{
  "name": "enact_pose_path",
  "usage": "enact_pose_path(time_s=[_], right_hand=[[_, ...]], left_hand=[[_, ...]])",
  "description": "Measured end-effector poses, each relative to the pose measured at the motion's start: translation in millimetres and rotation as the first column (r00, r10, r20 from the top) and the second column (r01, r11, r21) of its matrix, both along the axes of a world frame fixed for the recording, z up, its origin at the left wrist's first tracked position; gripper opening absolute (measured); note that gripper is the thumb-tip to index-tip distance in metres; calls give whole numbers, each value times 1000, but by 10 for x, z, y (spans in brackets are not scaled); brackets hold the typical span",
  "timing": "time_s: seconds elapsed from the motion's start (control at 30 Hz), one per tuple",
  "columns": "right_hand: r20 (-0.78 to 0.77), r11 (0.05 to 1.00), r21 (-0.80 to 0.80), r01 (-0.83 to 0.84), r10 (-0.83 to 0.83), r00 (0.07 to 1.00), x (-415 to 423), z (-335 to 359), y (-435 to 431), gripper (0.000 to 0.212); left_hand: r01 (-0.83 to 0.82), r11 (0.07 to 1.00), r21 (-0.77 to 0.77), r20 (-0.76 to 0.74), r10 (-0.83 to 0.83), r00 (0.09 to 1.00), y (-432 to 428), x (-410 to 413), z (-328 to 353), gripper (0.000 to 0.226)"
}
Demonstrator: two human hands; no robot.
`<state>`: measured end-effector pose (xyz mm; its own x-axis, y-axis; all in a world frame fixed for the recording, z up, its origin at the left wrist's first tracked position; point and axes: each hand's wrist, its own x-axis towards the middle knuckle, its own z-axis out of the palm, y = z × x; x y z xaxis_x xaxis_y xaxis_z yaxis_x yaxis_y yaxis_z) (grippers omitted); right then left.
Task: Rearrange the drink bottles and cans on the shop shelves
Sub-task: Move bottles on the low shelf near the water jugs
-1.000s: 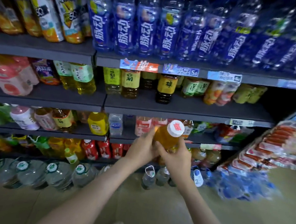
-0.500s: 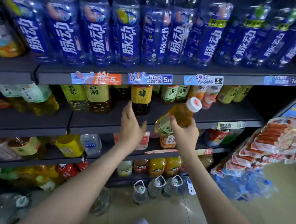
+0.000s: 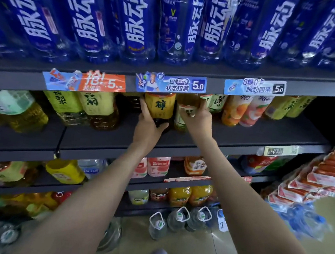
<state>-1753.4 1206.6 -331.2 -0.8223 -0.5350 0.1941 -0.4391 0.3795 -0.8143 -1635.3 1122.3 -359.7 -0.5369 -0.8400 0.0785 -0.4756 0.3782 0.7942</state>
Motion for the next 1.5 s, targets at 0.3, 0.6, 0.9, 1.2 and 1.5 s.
enact_pose_path(time_s=[0.3,0.6,0.9,1.2,1.5], right_hand=[[52,993,113,-21,15,999,-116,-586,-155,56],[-106,959,279,54,-26,994,-66,-492,-215,41],[-121,959,169,-227,249,961,1028,-171,543,31],[209,826,236,-512,472,857,2459,-96,470,25],[226,702,344,-624,583,781,4195,-179,-496,21]], left_hand=[[-107,981,-160,14,111,994,-48,-68,-175,101],[-61,990,-128,32,66,997,81,47,-224,94],[43,999,-15,253,-38,967,785,805,4,54],[-122,985,124,435,56,899,754,2285,33,33],[-166,975,146,520,68,852,-49,3971,114,26]])
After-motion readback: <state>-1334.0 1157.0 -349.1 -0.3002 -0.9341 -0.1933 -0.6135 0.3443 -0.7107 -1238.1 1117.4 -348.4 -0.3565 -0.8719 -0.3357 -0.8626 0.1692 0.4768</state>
